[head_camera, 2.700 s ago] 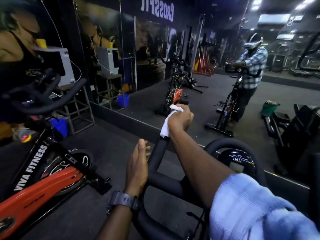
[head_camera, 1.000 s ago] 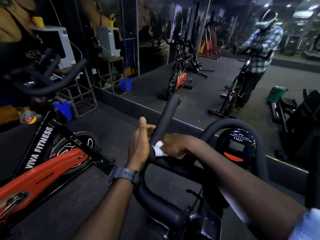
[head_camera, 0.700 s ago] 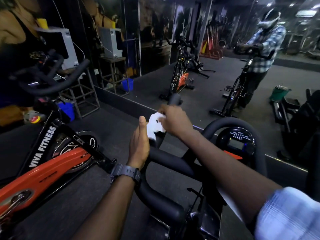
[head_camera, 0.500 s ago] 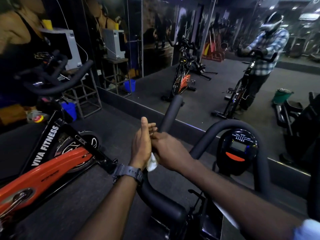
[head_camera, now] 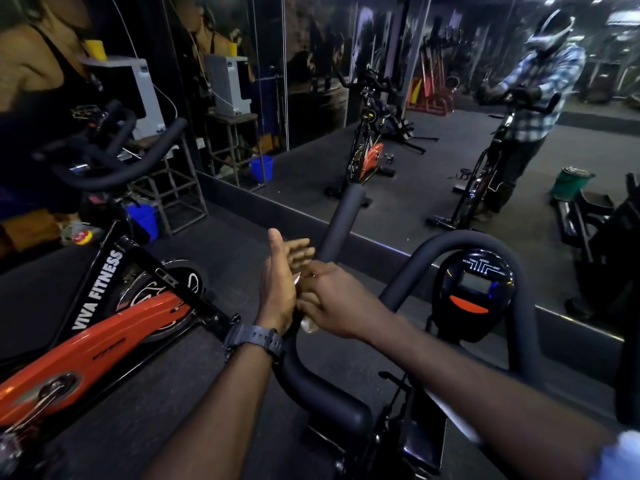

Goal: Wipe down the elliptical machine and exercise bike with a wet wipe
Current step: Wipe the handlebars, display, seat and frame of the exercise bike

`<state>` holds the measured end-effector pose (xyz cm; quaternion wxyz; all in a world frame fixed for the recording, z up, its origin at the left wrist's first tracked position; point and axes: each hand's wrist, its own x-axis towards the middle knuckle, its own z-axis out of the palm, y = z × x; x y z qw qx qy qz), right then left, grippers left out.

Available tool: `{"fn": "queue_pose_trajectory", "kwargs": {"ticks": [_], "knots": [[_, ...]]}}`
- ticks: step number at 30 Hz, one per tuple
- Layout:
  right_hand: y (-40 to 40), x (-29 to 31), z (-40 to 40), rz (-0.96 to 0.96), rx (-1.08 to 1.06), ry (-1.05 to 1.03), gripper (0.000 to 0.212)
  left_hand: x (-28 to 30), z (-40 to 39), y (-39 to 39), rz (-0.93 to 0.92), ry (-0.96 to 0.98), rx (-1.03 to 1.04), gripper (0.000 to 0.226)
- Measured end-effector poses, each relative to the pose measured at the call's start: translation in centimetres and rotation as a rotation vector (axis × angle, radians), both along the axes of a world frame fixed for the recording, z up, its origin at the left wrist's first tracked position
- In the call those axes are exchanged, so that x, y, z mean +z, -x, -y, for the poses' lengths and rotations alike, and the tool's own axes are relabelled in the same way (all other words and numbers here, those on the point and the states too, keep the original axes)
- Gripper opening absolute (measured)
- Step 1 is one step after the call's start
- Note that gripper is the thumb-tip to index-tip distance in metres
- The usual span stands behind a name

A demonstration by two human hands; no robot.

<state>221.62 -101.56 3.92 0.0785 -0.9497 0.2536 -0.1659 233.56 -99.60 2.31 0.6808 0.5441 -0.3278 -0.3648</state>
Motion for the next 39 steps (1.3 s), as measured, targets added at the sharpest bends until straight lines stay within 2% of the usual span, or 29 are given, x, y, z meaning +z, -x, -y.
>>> {"fn": "queue_pose_trajectory", "kwargs": {"ticks": [2, 4, 9, 11, 13, 15, 17, 19, 22, 24, 28, 31, 33, 37, 39], "knots": [[0.3, 1.1, 0.5, -0.074, 0.070, -0.021, 0.014, -0.1, 0.1, 0.0, -0.011, 0.001, -0.007, 0.091], [0.5, 2.5, 2.4, -0.171, 0.044, -0.026, 0.023, -0.3, 0.1, 0.0, -0.001, 0.010, -0.009, 0.092], [0.0, 6.2, 8.8, 0.096, -0.523, 0.132, 0.031, -0.8, 0.5, 0.0, 0.009, 0.000, 0.003, 0.096], [-0.2, 6.7, 9.2, 0.107, -0.621, 0.215, 0.029, -0.8, 0.5, 0.1, 0.017, 0.002, 0.015, 0.097], [-0.4, 5.5, 7.9, 0.091, -0.555, 0.227, 0.022, -0.8, 0.5, 0.2, 0.034, 0.009, 0.016, 0.097], [-0.6, 2.9, 5.0, 0.044, -0.366, 0.102, 0.016, -0.8, 0.4, 0.1, 0.029, 0.018, 0.015, 0.097], [0.2, 0.9, 1.6, -0.011, -0.182, 0.027, 0.014, -0.6, 0.3, 0.0, 0.012, 0.013, 0.003, 0.095], [1.3, 0.5, 0.5, -0.026, -0.104, 0.004, 0.019, -0.6, 0.4, -0.1, 0.015, 0.002, 0.005, 0.091], [1.3, 1.5, 2.2, -0.127, -0.210, -0.069, 0.027, -0.6, 0.6, -0.1, 0.037, -0.021, 0.009, 0.085], [0.5, 1.4, 2.6, -0.115, -0.250, -0.042, 0.034, -0.7, 0.6, 0.0, 0.063, -0.016, 0.014, 0.079], [3.0, 1.4, 0.7, -0.117, -0.088, -0.009, 0.027, -0.9, -0.4, 0.0, 0.053, -0.010, -0.006, 0.088], [6.8, 2.9, -0.2, -0.218, 0.023, -0.031, 0.023, -1.5, -1.7, -0.1, 0.030, -0.003, 0.003, 0.095], [6.4, 2.9, -0.6, -0.260, 0.034, -0.016, 0.018, -1.9, -2.6, -0.1, 0.008, -0.005, 0.023, 0.094], [1.6, 1.6, -0.6, -0.106, 0.013, 0.046, 0.022, -2.1, -4.1, 0.5, -0.015, -0.016, 0.103, 0.093], [0.2, 0.5, -1.0, -0.046, 0.028, 0.009, 0.025, -2.3, -5.1, 1.1, -0.067, 0.002, 0.187, 0.087]]}}
